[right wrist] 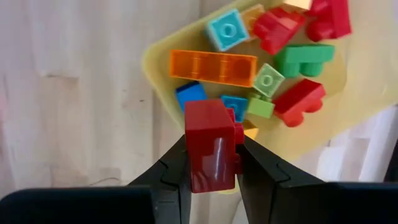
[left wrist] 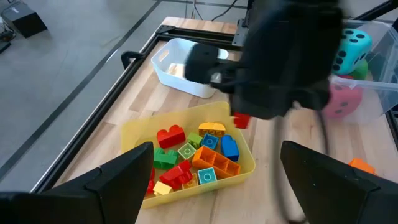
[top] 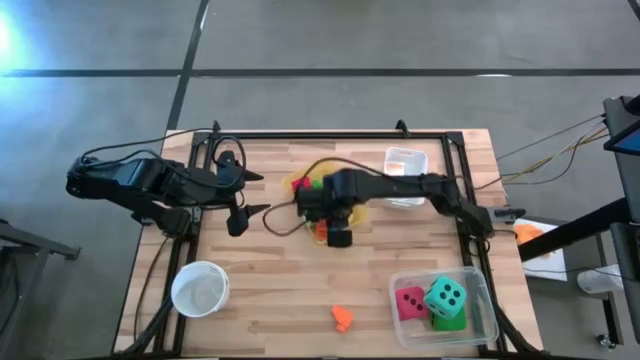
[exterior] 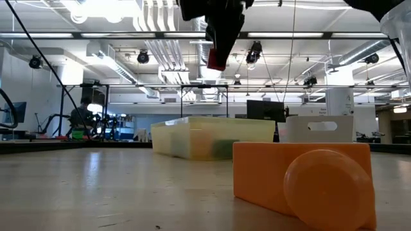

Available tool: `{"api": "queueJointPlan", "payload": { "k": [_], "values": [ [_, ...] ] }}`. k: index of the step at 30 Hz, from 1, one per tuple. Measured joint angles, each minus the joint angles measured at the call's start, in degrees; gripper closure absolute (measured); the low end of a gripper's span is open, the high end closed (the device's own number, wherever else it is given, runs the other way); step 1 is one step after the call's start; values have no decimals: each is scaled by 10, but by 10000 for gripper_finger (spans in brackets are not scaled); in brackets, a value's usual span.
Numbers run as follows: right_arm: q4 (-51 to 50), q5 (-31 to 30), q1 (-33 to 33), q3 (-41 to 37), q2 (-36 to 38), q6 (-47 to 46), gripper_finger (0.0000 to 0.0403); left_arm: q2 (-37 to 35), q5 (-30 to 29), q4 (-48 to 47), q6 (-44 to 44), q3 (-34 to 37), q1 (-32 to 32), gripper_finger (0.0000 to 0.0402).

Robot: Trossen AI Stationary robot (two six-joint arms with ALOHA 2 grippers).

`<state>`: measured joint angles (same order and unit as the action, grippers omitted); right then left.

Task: Pick & Place Toys
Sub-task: Put the red game piece into the yellow bin

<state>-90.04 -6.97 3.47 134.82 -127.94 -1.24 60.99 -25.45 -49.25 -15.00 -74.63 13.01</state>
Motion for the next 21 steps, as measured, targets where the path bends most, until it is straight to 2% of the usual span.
{"api": "queueJointPlan", "payload": {
  "k": [7,15,18,21],
  "values": [
    [3,59,-57,0,0,-1,316,0,0,0,0,0,0,51],
    [21,71,-101,-5,-1,-4,316,0,0,0,0,0,0,51],
    [45,71,-112,-13,-1,-31,316,0,0,0,0,0,0,51],
    [75,72,-123,-30,-1,-98,316,0,0,0,0,0,0,51]
  ]
}}
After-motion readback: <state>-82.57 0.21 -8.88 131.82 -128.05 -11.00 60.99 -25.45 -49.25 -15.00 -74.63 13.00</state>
